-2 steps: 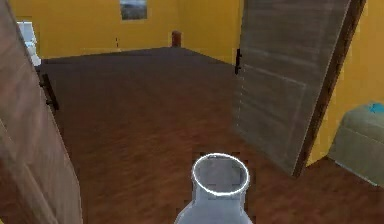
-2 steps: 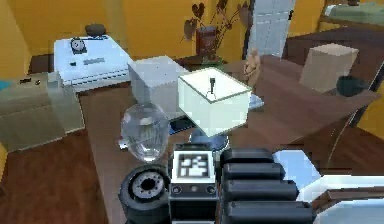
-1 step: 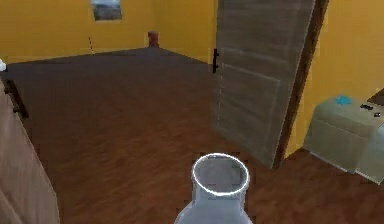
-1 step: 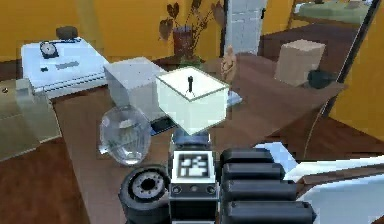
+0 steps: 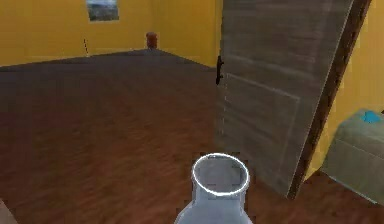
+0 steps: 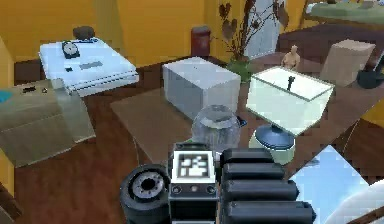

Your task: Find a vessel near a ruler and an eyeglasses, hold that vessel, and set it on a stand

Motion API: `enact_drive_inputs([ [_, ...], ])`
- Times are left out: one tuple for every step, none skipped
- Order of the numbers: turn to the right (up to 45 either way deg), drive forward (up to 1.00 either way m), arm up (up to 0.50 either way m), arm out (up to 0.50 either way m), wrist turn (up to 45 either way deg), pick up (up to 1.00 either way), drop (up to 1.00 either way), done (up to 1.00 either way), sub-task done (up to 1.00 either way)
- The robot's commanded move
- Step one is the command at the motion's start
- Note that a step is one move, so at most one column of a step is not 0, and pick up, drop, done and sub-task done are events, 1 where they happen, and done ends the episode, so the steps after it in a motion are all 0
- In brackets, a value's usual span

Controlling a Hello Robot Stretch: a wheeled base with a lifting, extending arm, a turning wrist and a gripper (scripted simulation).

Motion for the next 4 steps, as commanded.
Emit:
enact_drive_inputs([
  [45.0, 0.00, 0.00, 0.00, 0.0, 0.00, 0.00, 0.00, 0.00],
  [3.0, 0.00, 0.00, 0.00, 0.0, 0.00, 0.00, 0.00, 0.00],
  [3.0, 0.00, 0.00, 0.00, 0.0, 0.00, 0.00, 0.00, 0.00],
  [0.0, 1.00, 0.00, 0.00, 0.0, 0.00, 0.00, 0.00, 0.00],
])
